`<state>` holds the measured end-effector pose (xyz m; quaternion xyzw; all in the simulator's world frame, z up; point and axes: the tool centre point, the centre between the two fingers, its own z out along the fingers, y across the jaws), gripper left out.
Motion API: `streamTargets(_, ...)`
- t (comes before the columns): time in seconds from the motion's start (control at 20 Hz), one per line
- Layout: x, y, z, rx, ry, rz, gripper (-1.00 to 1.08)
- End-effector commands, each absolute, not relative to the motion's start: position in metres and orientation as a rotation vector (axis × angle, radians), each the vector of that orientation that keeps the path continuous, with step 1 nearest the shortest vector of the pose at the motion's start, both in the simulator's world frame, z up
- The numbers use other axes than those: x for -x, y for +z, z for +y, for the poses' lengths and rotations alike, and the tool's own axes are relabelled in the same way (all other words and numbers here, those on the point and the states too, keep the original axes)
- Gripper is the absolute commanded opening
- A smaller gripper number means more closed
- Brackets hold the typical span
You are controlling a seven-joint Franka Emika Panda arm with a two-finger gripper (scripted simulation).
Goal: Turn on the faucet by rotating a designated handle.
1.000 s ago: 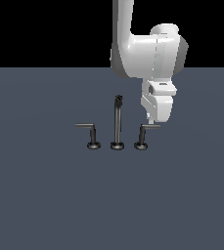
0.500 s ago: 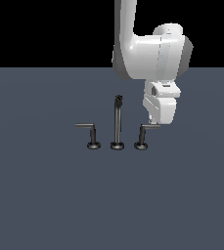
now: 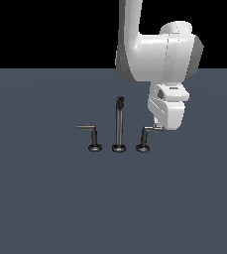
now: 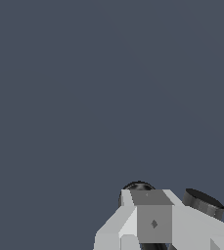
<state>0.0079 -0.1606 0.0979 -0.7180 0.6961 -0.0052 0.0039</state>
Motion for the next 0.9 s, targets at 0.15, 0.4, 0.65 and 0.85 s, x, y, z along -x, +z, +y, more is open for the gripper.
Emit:
streamTargets(0.15, 0.011, 0.098, -0.159, 2.249, -0.007, 2.188, -1.00)
streamTargets(0.4, 0.028, 0.098, -0.157, 2.247, -0.004, 2.193, -1.00)
streamTargets(0.65, 0.046, 0.098, -0.155, 2.244, 0.000, 2.198, -1.00)
streamTargets(0.85, 0.043, 0.098, -0.150, 2.243, -0.012, 2.195, -1.00)
